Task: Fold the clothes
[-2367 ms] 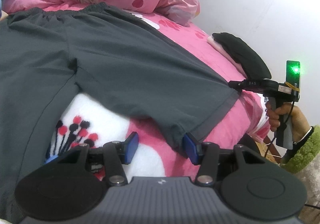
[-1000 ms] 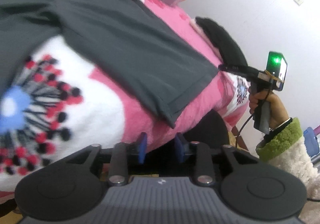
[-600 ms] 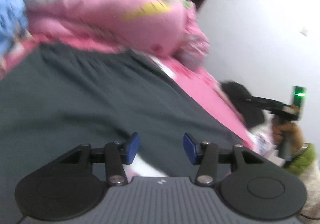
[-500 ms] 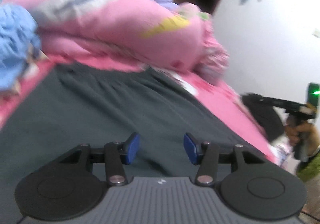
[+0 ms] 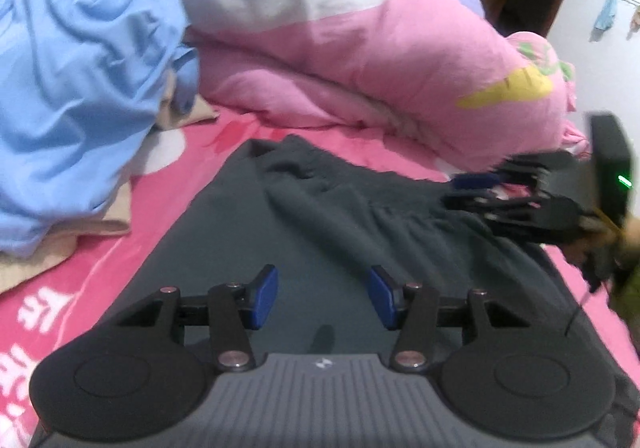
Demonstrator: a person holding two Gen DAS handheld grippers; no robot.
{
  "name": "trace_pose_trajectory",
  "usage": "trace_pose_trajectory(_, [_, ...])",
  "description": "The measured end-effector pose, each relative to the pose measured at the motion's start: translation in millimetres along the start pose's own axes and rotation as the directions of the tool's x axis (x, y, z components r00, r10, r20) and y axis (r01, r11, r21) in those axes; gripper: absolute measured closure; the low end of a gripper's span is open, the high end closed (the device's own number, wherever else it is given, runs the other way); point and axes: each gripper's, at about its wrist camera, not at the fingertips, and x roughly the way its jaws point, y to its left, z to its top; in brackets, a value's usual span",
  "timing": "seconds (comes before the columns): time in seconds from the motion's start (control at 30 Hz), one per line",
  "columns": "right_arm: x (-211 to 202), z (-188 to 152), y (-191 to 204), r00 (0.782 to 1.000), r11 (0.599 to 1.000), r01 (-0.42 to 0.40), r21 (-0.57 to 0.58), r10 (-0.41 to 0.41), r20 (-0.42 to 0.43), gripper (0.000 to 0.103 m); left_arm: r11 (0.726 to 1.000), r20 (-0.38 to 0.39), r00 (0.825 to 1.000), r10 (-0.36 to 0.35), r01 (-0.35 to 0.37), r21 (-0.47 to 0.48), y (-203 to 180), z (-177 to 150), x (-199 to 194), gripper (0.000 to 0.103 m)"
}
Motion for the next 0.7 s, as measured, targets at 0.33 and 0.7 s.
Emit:
trace_pose_trajectory(0.33, [69.0, 37.0, 2.0, 0.981, 0.984, -0.173, -0.045, 0.169, -0.091, 0.079, 1.0, 0.012, 1.0, -0.002, 0.003, -0.026, 23.4, -11.3, 7.6, 0.052])
trace_pose_trajectory(0.7, [40.1, 36.2, 18.0, 0.996, 0.992, -0.066, -0.105, 0.059, -0.073, 0.1, 0.999, 0.021, 1.0, 0.013, -0.013, -0.034, 30.7, -13.2, 8.8, 0.051])
